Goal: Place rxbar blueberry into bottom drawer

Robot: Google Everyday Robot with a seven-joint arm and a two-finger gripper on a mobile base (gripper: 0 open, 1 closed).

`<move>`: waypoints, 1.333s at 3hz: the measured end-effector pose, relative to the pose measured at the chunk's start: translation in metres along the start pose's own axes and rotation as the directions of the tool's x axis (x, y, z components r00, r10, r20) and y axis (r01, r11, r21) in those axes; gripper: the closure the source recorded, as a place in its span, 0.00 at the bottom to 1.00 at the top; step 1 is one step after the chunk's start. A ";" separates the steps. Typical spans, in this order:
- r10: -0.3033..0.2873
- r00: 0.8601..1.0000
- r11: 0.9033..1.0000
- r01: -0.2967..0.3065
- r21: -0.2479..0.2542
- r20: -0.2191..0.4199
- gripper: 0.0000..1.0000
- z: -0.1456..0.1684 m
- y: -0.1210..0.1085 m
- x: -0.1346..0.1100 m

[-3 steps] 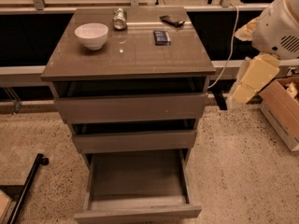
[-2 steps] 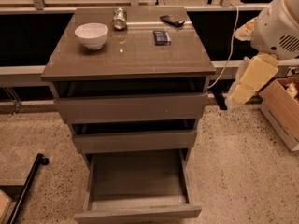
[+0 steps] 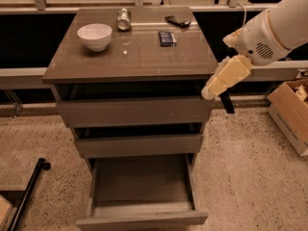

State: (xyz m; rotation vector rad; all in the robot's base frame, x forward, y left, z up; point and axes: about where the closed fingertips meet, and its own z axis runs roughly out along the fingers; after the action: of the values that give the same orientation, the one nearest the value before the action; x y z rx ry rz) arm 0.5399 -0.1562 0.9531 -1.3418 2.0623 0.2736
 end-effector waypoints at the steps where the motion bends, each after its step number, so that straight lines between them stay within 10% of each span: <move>1: 0.026 0.996 1.000 -0.026 -0.002 0.087 0.00 0.037 -0.033 -0.020; 4: 0.069 0.982 0.997 -0.073 0.014 0.175 0.00 0.061 -0.044 -0.040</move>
Offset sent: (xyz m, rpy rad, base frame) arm 0.0443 0.0166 -0.0090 0.0789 -0.0233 -0.0048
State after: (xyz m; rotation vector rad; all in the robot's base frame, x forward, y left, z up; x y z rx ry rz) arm 0.6138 -0.1168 0.9387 -1.1897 1.9634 0.3860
